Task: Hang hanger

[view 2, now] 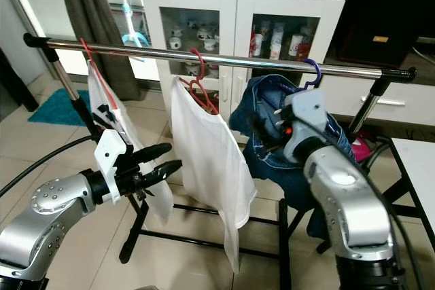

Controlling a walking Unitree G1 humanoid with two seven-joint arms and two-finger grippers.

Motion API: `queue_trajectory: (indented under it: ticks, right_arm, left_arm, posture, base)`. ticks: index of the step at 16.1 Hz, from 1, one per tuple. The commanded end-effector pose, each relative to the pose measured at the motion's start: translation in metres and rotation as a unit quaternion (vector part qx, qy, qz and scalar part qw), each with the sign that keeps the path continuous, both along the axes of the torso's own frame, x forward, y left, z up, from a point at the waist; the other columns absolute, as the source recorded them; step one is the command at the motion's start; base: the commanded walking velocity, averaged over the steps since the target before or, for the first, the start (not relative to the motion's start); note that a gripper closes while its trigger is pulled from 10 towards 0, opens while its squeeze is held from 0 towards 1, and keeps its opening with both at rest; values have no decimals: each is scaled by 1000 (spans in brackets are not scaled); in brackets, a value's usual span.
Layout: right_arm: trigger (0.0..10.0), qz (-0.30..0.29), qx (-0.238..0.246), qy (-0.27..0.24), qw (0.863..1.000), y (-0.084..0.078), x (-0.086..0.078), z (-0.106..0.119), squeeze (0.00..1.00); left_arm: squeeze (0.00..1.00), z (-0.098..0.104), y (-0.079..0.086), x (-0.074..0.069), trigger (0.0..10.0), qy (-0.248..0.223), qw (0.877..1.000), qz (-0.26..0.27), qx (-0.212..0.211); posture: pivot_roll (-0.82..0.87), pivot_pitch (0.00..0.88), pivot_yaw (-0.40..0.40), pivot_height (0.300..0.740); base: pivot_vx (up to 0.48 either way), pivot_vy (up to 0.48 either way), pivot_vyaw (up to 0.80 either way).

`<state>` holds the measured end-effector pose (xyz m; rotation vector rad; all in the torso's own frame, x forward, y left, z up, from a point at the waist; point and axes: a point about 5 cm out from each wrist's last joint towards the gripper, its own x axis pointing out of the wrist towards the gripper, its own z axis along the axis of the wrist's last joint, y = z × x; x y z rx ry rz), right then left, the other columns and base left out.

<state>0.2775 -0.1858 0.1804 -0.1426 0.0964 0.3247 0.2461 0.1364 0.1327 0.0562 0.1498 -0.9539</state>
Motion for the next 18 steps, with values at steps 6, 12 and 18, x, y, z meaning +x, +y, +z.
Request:
queue_trajectory:
  ticks: [6, 12, 18]
  right_arm:
    - [10000, -1, -65, 24, 998, -39, 0, 12, 1000]
    - [10000, -4, -40, 37, 999, -46, 46, -2, 0]
    - [10000, -9, -51, 48, 998, -51, 66, 1, 0]
  left_arm:
    - [0, 5, -7, -3, 10000, 3, 999, -40, -2]
    - [0, 12, -21, -1, 10000, -6, 995, -97, -17]
    - [0, 15, -27, 3, 10000, -7, 994, -105, -22]
  posture:
    - [-85, 0, 60, 740]
    - [-89, 0, 78, 740]
    - [-95, 0, 78, 740]
  base:
    - [0, 0, 0]
    - [0, 0, 0]
    - [0, 0, 0]
